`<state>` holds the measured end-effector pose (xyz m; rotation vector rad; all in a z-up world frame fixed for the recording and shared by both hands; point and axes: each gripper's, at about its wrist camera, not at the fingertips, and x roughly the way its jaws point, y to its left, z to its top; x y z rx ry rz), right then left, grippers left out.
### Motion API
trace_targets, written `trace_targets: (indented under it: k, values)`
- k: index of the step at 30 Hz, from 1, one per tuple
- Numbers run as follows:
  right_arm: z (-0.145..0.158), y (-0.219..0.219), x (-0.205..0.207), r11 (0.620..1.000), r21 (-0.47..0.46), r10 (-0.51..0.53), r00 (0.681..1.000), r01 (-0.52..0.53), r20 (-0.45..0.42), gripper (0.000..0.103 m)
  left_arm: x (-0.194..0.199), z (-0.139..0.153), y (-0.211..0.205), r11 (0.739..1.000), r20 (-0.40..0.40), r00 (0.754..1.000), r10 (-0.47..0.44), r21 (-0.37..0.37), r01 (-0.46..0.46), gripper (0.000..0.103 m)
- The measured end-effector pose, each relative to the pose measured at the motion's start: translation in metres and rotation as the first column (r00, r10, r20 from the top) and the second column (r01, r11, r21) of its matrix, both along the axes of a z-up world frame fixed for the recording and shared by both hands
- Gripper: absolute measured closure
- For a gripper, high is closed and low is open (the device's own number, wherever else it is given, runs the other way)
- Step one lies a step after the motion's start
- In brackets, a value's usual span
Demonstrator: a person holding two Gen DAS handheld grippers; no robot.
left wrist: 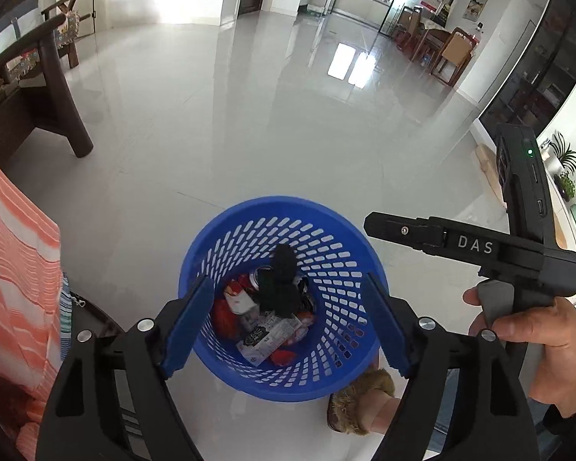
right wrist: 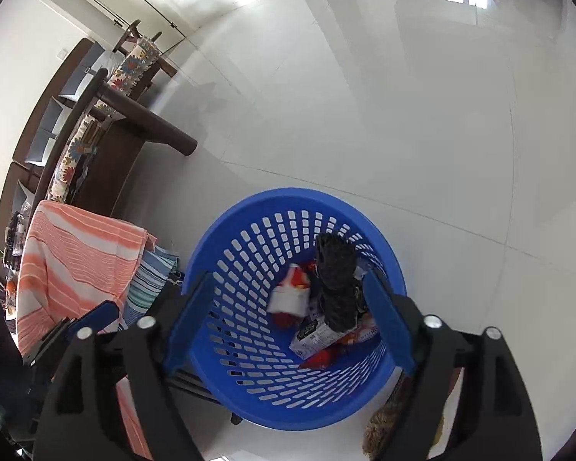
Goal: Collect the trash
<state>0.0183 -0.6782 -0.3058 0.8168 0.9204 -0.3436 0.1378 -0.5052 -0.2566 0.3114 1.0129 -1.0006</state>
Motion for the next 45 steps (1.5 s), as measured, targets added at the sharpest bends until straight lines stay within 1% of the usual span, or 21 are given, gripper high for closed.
trace_targets:
  k: [1,3,4,6,9,11,12,14,15,17,18,19,20,21,22,24,25,28,31,35,45]
  values:
    - [0.008,0.003,-0.003,1.0,-0.019,-0.001,1.0,0.001,0.004,0.018,-0.004,0.009,0.011,1.0,0.026,1.0,0.003,-0.019,-0.003,0.02]
    - [0.027,0.011,-0.006,0.997,-0.08,0.006,1.0,-0.006,-0.01,0.011,-0.02,0.037,0.031,0.999,0.11,0.994,0.019,-0.047,-0.014,0.011]
    - [0.039,0.017,-0.009,0.994,-0.108,0.011,1.0,-0.012,-0.009,0.011,-0.032,0.053,0.042,0.998,0.16,0.987,0.026,-0.067,-0.015,0.01]
    - [0.063,0.03,-0.02,0.989,-0.149,0.024,1.0,-0.022,0.009,0.004,-0.057,0.083,0.066,0.993,0.244,0.969,0.03,-0.114,-0.002,0.005]
    - [0.104,0.057,-0.052,0.975,-0.222,0.033,0.998,-0.023,0.044,0.005,-0.094,0.116,0.101,0.99,0.334,0.942,0.041,-0.143,0.008,0.005]
    - [0.126,0.082,-0.08,0.96,-0.281,0.026,0.998,-0.009,0.059,0.005,-0.115,0.125,0.124,0.989,0.354,0.933,0.064,-0.145,-0.013,0.005]
    - [0.134,0.096,-0.095,0.95,-0.313,0.027,0.997,-0.002,0.074,0.005,-0.122,0.126,0.131,0.99,0.356,0.931,0.083,-0.133,-0.038,0.005]
    - [0.147,0.124,-0.125,0.926,-0.377,0.026,0.992,0.023,0.125,0.005,-0.132,0.127,0.143,0.991,0.336,0.935,0.112,-0.114,-0.077,0.005]
    - [0.156,0.137,-0.143,0.911,-0.407,0.013,0.982,0.067,0.19,0.005,-0.133,0.127,0.147,0.989,0.33,0.934,0.133,-0.103,-0.105,0.005]
    - [0.171,0.157,-0.171,0.882,-0.436,-0.036,0.947,0.181,0.32,0.005,-0.134,0.127,0.156,0.985,0.332,0.929,0.163,-0.107,-0.134,0.005]
    - [0.174,0.161,-0.18,0.876,-0.432,-0.057,0.937,0.212,0.344,0.005,-0.135,0.127,0.158,0.984,0.326,0.931,0.167,-0.111,-0.137,0.005]
    - [0.175,0.159,-0.182,0.89,-0.402,-0.073,0.939,0.213,0.335,0.005,-0.135,0.13,0.162,0.984,0.319,0.932,0.172,-0.105,-0.145,0.005]
    - [0.174,0.155,-0.18,0.908,-0.368,-0.081,0.946,0.199,0.313,0.005,-0.136,0.132,0.165,0.984,0.311,0.934,0.173,-0.096,-0.15,0.005]
    - [0.172,0.152,-0.177,0.918,-0.356,-0.07,0.958,0.171,0.279,0.005,-0.137,0.134,0.167,0.985,0.308,0.936,0.17,-0.085,-0.15,0.005]
    - [0.172,0.153,-0.173,0.917,-0.372,-0.056,0.968,0.147,0.243,0.005,-0.141,0.134,0.168,0.986,0.317,0.934,0.168,-0.071,-0.153,0.005]
    - [0.175,0.163,-0.169,0.897,-0.429,-0.034,0.982,0.112,0.185,0.005,-0.145,0.137,0.172,0.985,0.341,0.924,0.172,-0.053,-0.164,0.005]
    - [0.176,0.168,-0.166,0.892,-0.443,-0.02,0.989,0.085,0.149,0.005,-0.144,0.138,0.172,0.986,0.336,0.927,0.168,-0.048,-0.161,0.005]
    - [0.175,0.181,-0.164,0.903,-0.43,0.005,0.998,0.024,0.065,0.005,-0.14,0.139,0.174,0.985,0.302,0.938,0.17,-0.037,-0.167,0.005]
    - [0.172,0.192,-0.167,0.908,-0.419,-0.002,1.0,0.001,-0.003,0.005,-0.139,0.137,0.173,0.986,0.291,0.943,0.163,-0.016,-0.165,0.005]
    - [0.17,0.204,-0.167,0.91,-0.414,0.017,0.999,-0.031,-0.037,0.005,-0.141,0.139,0.172,0.986,0.293,0.943,0.16,-0.008,-0.165,0.005]
    - [0.171,0.219,-0.166,0.908,-0.418,0.028,0.999,-0.044,-0.044,0.005,-0.135,0.137,0.173,0.982,0.258,0.95,0.179,0.005,-0.186,0.005]
